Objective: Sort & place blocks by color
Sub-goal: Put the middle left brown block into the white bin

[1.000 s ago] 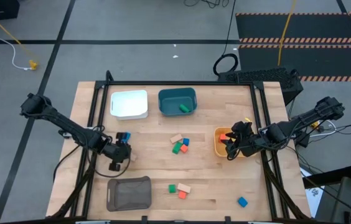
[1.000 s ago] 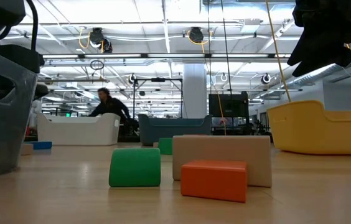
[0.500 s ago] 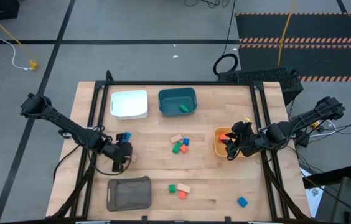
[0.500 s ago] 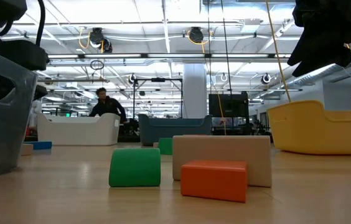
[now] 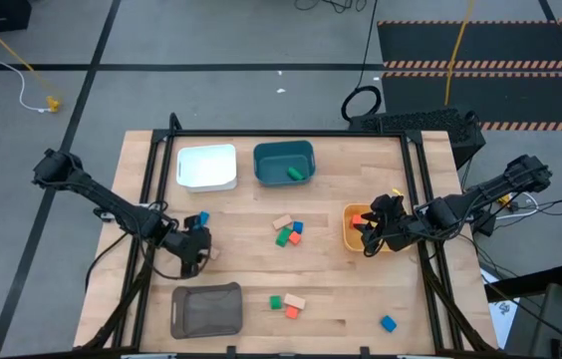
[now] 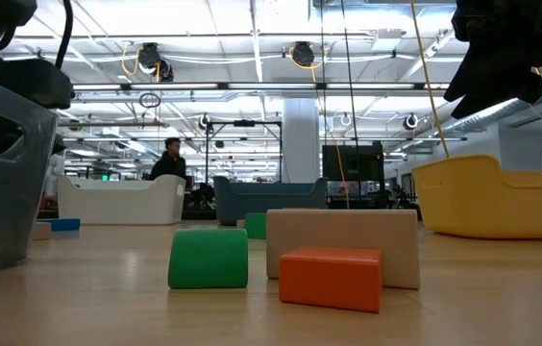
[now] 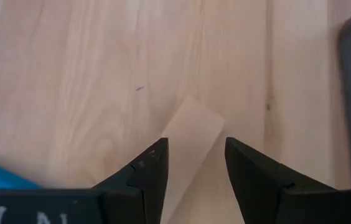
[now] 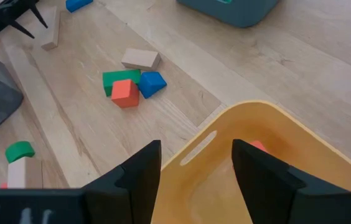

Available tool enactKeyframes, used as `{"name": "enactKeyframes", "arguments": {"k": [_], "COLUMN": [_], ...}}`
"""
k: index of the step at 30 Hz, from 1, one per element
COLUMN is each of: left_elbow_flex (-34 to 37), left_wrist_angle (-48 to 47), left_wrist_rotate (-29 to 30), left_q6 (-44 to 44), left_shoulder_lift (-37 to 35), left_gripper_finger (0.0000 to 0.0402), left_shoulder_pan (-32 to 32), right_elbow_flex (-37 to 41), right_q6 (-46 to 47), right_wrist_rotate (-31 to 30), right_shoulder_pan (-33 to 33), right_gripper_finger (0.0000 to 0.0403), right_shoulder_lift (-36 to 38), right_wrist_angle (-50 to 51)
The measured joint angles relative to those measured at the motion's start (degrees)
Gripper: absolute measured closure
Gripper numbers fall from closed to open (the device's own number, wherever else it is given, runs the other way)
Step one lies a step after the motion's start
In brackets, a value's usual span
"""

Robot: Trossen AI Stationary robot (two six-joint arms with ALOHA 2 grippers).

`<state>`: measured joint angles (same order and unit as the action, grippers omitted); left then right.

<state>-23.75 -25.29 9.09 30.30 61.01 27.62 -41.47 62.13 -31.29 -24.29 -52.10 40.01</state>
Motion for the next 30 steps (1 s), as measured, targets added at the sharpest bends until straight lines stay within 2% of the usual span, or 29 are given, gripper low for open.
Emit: {"name": "enactKeyframes", "arguments": {"k": [4, 7, 19, 30], "left_elbow_flex": [0.0, 0.0, 0.0, -0.5], "left_wrist_angle": [-1.1, -1.8, -2.7, -3.0], "left_wrist_rotate": [-0.9, -1.1, 1.5, 2.8], "left_q6": [5.4, 5.0, -12.4, -14.8], "left_shoulder_lift": [0.0, 0.0, 0.4, 9.1], "left_gripper_finger": [0.0236, 0.0218, 0.0136, 0.0134], "left_shoulder_pan": [0.0, 0.0, 0.1, 0.2], "right_elbow_flex": [0.0, 0.0, 0.0, 0.0], "right_q6": [0.0, 0.0, 0.0, 0.0], "right_wrist_rotate": [0.0, 0.0, 0.0, 0.0], "right_shoulder_pan": [0.0, 0.0, 0.0, 0.0], "right_gripper_finger": [0.0216, 0.0216, 0.0216, 0.0216], "right_shoulder_lift": [0.0, 0.0, 0.0, 0.0], "right_wrist_angle": [-0.1, -0.5, -7.2, -13.1]}}
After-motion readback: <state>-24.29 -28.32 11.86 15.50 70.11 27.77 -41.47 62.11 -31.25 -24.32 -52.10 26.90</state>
